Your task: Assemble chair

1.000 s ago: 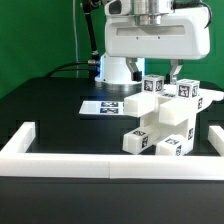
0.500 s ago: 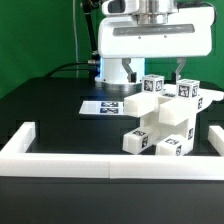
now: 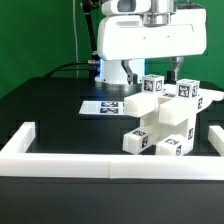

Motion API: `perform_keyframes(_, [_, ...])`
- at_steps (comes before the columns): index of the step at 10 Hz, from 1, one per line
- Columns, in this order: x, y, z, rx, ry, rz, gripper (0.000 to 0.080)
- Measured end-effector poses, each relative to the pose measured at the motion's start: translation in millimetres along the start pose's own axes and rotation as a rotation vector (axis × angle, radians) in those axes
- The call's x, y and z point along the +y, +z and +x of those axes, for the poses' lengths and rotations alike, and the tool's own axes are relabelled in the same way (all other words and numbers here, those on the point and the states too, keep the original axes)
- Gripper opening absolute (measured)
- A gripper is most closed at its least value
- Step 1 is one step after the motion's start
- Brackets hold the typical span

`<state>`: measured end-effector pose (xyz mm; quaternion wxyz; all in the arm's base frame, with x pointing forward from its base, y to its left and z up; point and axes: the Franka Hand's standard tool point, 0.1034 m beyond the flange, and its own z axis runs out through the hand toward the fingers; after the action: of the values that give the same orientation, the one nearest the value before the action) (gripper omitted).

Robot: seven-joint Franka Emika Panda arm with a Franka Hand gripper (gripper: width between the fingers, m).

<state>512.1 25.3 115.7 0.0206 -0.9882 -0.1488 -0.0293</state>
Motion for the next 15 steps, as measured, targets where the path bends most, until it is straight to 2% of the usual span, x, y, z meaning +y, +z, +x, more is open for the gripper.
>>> perform_keyframes(3, [2.2,-0.1,-0.7,-0.005,-0.17,-0.008,0.0648])
perform_keyframes(4, [2.2,0.1,-0.8,-0.005,-0.157,-0.008,0.0614])
perform_keyframes(5, [2.3,0.2,-0.8,-0.005,-0.144,-0.008,0.0467])
perform_keyframes(6, [2.3,0.3,-0.9,-0.006,-0.127,-0.009,0.0467])
perform_keyframes(7, [2.4,0.3,-0.9,-0.006,-0.126,-0.009,0.0282])
perform_keyframes(15, [3.3,0.2,0.1,0.0,0.573,-0.003,0.0287])
